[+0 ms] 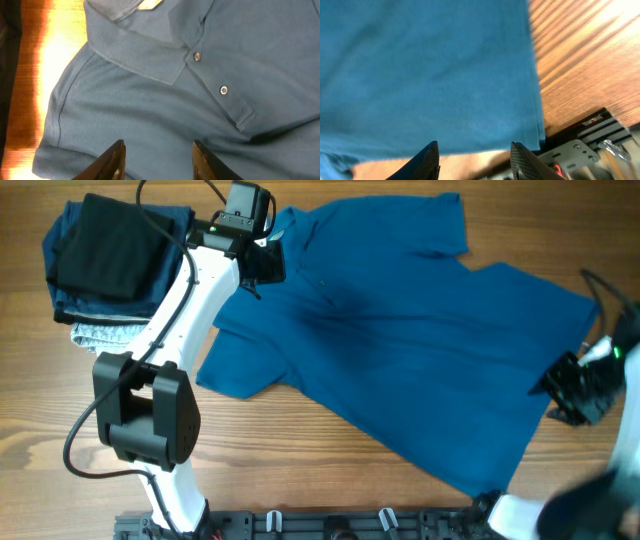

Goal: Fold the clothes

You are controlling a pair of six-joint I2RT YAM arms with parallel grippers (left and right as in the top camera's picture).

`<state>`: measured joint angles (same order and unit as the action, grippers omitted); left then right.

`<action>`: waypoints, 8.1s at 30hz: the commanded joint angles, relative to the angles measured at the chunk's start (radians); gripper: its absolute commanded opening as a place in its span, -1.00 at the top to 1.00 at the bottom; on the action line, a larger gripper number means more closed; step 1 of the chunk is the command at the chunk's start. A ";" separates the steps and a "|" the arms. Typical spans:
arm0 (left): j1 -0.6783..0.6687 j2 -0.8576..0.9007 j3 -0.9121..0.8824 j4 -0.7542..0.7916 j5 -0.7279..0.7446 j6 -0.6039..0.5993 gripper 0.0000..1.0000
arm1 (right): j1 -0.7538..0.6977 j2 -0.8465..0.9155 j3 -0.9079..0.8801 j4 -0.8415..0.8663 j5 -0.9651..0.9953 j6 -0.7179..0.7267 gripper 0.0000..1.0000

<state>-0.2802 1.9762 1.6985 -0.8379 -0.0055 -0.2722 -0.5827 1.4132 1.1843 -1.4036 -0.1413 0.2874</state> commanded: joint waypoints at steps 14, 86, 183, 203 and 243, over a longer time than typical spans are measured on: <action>0.008 -0.030 0.003 0.068 -0.019 -0.004 0.03 | -0.161 0.098 -0.087 0.169 -0.019 0.105 0.14; 0.029 -0.029 0.003 0.087 -0.004 -0.031 -1.00 | -0.163 0.231 0.143 0.637 -0.053 -0.102 -0.99; -0.106 0.161 0.019 0.509 0.257 -0.073 0.92 | 0.112 0.225 0.143 0.603 -0.055 -0.101 -0.99; -0.107 0.460 0.019 0.874 0.175 -0.028 0.82 | 0.112 0.225 0.143 0.603 -0.055 -0.102 -0.99; 0.022 -0.035 0.048 -0.317 0.172 0.008 0.56 | 0.112 0.225 0.143 0.603 -0.055 -0.101 -1.00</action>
<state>-0.2596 1.9617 1.7523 -1.0409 0.1505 -0.2237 -0.4744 1.6432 1.3136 -0.8009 -0.1833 0.1783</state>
